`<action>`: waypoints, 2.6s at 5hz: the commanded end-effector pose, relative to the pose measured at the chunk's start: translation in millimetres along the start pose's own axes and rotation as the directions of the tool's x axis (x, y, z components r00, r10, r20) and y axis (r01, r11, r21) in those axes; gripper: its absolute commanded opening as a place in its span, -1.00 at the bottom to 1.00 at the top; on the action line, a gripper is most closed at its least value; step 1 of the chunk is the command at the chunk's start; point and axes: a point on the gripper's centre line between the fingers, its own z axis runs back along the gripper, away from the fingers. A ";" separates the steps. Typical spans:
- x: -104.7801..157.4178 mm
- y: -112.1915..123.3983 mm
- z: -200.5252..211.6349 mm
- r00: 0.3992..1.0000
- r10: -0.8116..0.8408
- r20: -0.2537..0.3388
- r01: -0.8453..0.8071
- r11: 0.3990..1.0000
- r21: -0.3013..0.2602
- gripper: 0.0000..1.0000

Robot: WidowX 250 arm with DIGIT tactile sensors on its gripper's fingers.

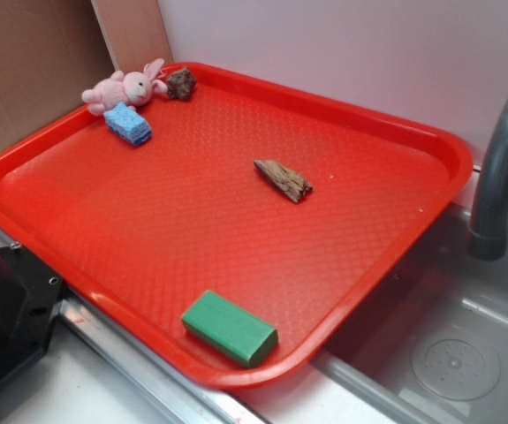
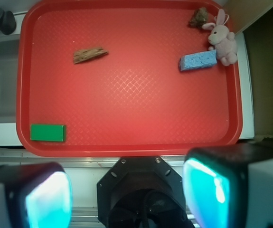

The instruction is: Grab the wood chip.

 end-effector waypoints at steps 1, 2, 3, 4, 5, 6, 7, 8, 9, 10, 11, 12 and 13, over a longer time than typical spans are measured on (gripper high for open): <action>0.0 0.0 0.0 1.000 0.000 0.000 0.000 1.000 0.000 1.00; 28.4 -9.9 -34.6 0.981 0.155 0.115 -0.148 0.987 -0.063 1.00; 58.6 -19.5 -59.8 0.927 0.272 0.257 -0.260 0.962 -0.079 1.00; 101.0 -30.1 -98.5 0.845 0.454 0.283 -0.401 0.887 -0.228 1.00; 127.7 -31.0 -131.0 0.797 0.574 0.189 -0.543 0.817 -0.194 1.00; 138.8 -26.9 -150.2 0.851 0.518 0.089 -0.504 0.852 -0.141 1.00; 138.8 -26.9 -150.2 0.851 0.518 0.089 -0.504 0.852 -0.141 1.00; 138.8 -26.9 -150.2 0.851 0.518 0.089 -0.504 0.852 -0.141 1.00; 138.9 -29.2 -182.5 0.756 0.635 0.157 -0.625 0.772 -0.117 1.00; 149.0 -41.3 -197.3 0.641 0.749 0.169 -0.749 0.658 -0.073 1.00; 156.3 -51.5 -205.7 0.646 0.748 0.152 -0.747 0.661 -0.072 1.00; 160.1 -56.7 -217.7 0.665 0.737 0.118 -0.737 0.674 -0.054 1.00; 163.5 -59.9 -229.5 0.681 0.731 0.047 -0.732 0.681 0.009 0.42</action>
